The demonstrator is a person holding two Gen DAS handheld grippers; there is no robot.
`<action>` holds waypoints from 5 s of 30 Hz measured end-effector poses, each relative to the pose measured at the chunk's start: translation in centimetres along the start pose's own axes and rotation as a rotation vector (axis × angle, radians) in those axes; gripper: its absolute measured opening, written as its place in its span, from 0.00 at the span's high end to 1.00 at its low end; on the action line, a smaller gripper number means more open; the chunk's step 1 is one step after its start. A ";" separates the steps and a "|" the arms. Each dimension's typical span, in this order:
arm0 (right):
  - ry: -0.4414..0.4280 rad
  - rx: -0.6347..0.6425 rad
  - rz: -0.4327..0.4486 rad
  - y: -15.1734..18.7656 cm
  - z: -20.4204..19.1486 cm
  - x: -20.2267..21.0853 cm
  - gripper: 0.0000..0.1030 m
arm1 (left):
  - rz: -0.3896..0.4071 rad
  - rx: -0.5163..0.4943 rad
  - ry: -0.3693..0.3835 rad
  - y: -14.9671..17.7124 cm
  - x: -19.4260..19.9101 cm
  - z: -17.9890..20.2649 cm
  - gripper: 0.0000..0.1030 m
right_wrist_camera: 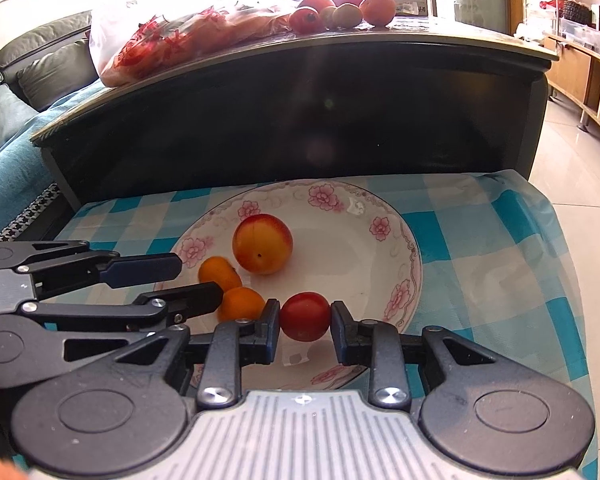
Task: Organize fruits
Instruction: 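Open both grippers to drop the tomato and mandarin into the bowl, then move the right gripper toward an orange mandarin while the left approaches a brown longan, then close the right gripper on the mandarin while the left closes on the longan, then carry the mandarin with the right gripper over the bowl while the left carries the longan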
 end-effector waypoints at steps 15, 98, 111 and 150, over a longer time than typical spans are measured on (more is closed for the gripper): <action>0.004 0.012 0.038 -0.1 -1.5 3.2 0.67 | 0.003 0.048 -0.012 0.8 3.0 -1.3 0.51; -0.096 0.097 -0.166 7.6 -7.4 2.1 0.65 | -0.139 0.024 0.018 10.9 4.9 -1.0 0.54; -0.056 0.121 -0.205 9.9 -7.4 3.9 0.65 | -0.168 0.017 0.045 12.0 6.2 -0.1 0.67; -0.028 0.157 -0.192 13.1 -7.8 5.8 0.57 | -0.134 -0.018 0.035 13.8 7.2 2.2 0.50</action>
Point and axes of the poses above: each gripper's, at about its wrist camera, not at the fingertips, and x roughly against the way its jaws point, z to its right, y to its underside, the point moved 9 cm from there along -x, roughly the way its jaws point, and after that the axes turned 7 degrees about -z, right-handed, at the moved point
